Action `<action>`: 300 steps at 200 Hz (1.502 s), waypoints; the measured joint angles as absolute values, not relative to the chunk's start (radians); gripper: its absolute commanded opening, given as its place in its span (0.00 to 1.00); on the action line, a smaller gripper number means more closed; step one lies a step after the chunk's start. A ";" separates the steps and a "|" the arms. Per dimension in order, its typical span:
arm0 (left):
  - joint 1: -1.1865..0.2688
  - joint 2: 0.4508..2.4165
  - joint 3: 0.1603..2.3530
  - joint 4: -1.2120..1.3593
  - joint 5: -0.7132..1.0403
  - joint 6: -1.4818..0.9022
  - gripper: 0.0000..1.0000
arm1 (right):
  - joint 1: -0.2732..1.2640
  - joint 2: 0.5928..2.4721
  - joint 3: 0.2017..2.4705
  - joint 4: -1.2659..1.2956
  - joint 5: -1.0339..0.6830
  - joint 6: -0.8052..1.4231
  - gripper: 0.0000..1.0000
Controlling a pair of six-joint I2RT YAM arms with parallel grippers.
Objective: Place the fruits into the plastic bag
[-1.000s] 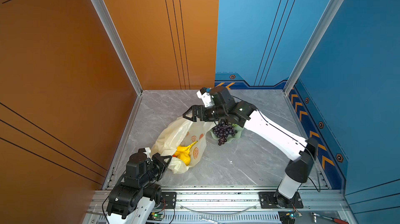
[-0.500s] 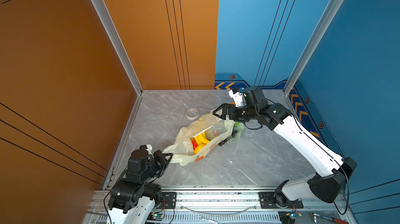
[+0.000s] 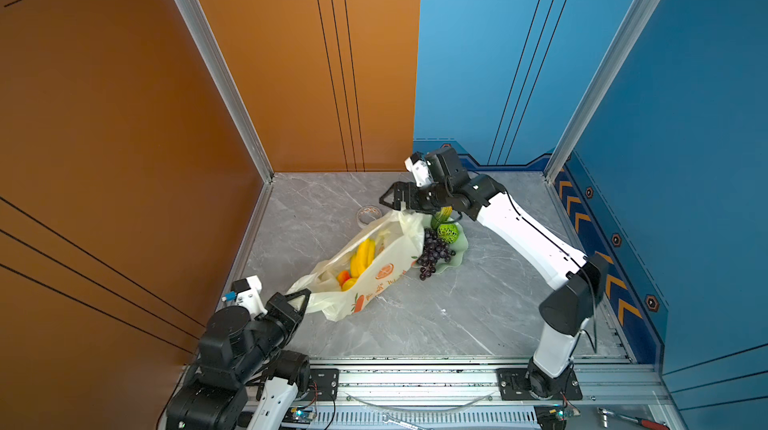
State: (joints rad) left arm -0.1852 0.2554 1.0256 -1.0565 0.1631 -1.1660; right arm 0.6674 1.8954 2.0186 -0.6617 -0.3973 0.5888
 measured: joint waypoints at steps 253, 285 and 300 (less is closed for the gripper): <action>-0.110 0.490 1.148 -1.002 0.194 -1.030 0.00 | 0.778 2.259 2.539 -0.561 -0.528 0.858 0.90; -0.110 0.725 1.409 -0.933 0.191 -0.854 0.00 | 0.759 2.395 2.624 -0.333 -0.522 1.029 0.89; -0.110 0.793 1.491 -0.920 0.191 -0.791 0.00 | 0.749 2.424 2.624 -0.255 -0.514 1.086 0.90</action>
